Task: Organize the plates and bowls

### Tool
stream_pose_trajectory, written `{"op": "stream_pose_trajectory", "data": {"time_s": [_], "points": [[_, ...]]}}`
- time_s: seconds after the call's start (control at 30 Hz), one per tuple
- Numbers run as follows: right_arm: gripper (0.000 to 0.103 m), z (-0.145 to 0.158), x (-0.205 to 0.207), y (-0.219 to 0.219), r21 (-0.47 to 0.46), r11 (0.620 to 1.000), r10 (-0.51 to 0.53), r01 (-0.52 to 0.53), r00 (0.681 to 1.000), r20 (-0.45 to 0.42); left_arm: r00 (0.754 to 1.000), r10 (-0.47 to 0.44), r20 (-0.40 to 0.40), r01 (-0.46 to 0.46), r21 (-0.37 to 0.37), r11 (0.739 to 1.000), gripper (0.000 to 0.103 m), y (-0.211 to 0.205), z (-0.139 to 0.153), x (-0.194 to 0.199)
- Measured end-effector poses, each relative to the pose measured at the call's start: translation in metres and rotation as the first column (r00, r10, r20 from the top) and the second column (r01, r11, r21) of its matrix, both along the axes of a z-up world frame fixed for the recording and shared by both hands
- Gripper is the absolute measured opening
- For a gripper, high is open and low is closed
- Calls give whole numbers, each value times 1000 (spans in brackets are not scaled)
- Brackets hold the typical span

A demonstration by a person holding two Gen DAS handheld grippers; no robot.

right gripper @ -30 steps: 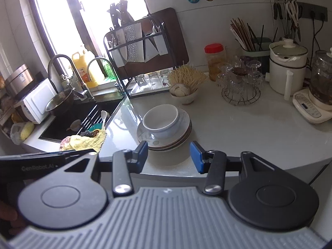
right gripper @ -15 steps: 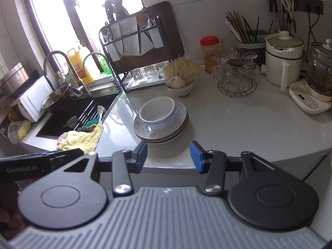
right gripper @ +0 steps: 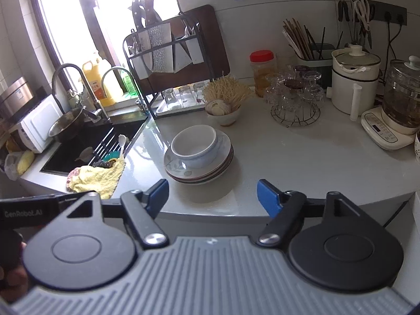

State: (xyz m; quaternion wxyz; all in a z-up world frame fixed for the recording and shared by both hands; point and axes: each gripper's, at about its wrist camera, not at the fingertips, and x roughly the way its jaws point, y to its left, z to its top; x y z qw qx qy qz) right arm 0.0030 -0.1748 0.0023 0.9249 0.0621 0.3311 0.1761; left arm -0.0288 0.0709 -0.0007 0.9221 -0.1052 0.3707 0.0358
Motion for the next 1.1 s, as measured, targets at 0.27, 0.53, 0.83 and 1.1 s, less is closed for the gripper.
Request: {"op": "stream_pose_trajectory", "data": {"time_s": [0.27, 0.53, 0.83, 1.1], "points": [[95, -1, -1, 2, 9, 1000, 6, -6, 1000, 12, 1000, 14, 6, -14, 41, 999, 98, 0, 3, -5], [96, -4, 0, 5, 12, 1000, 0, 0, 1000, 2, 999, 41, 2, -41, 53, 998, 98, 5, 3, -10], [96, -4, 0, 6, 10, 1000, 10, -10, 1000, -5, 999, 42, -9, -41, 56, 998, 99, 5, 1, -11], [96, -8, -1, 9, 9, 1000, 16, -16, 1000, -23, 999, 49, -17, -48, 57, 997, 99, 6, -2, -10]]}}
